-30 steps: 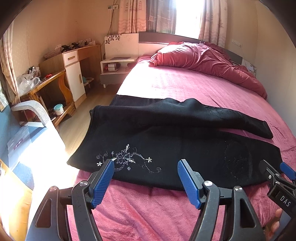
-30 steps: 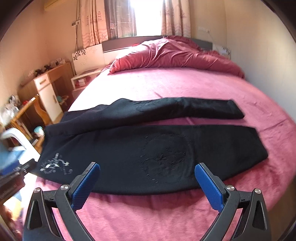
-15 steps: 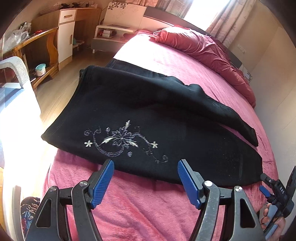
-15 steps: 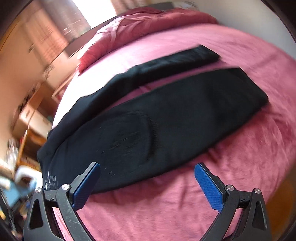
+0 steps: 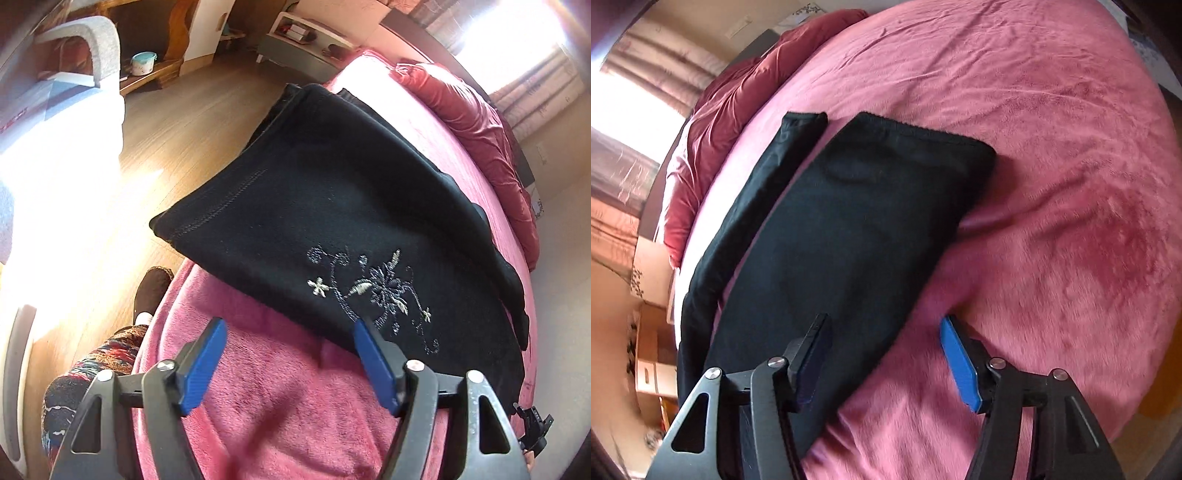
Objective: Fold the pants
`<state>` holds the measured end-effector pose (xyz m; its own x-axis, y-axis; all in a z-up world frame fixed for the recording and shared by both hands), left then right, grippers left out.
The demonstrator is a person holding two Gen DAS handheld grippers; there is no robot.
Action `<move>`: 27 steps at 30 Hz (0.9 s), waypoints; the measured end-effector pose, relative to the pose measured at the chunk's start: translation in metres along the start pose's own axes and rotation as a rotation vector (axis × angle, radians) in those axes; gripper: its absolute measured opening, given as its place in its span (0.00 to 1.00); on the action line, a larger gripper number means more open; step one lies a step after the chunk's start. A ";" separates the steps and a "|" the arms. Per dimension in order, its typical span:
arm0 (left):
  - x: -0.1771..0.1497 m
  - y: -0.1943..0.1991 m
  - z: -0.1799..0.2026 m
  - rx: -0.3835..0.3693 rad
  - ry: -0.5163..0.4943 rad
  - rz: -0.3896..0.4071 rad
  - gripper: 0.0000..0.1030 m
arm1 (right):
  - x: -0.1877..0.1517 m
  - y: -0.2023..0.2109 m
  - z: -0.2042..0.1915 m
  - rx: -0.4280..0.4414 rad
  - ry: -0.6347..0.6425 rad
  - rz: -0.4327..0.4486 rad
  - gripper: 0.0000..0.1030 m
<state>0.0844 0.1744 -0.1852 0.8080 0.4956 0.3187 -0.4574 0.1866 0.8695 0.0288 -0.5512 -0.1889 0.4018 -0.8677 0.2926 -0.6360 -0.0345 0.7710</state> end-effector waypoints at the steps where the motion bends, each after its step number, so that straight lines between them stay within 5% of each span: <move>1: 0.003 -0.001 -0.005 -0.006 0.028 -0.003 0.65 | 0.003 -0.003 -0.003 0.000 0.001 0.008 0.60; 3: 0.008 -0.003 -0.013 -0.014 0.080 -0.001 0.57 | 0.010 -0.009 -0.005 -0.003 0.003 0.016 0.60; 7: 0.023 -0.004 -0.020 -0.031 0.155 0.008 0.57 | 0.027 -0.021 -0.012 -0.032 0.026 0.022 0.58; 11: 0.036 -0.010 -0.022 -0.035 0.194 0.005 0.49 | 0.033 -0.019 -0.012 -0.068 0.059 0.019 0.38; 15: 0.043 -0.004 -0.021 -0.004 0.176 0.033 0.11 | 0.041 -0.015 -0.017 -0.095 0.106 0.015 0.17; 27: 0.037 0.063 -0.004 -0.043 0.092 0.141 0.06 | 0.049 0.031 -0.030 -0.112 0.231 0.089 0.15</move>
<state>0.0838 0.2081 -0.1207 0.6981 0.5945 0.3990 -0.5809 0.1445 0.8011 0.0487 -0.5794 -0.1338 0.4949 -0.7285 0.4736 -0.6039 0.1035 0.7903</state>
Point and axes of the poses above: each gripper's, at about its wrist camera, not at the fingertips, and y roughly against the way its jaws point, z to its right, x to its top, the point moved 5 cm from there along -y, roughly the way its jaws point, and after that the axes turned 3 degrees about x, right-handed, at the moved point
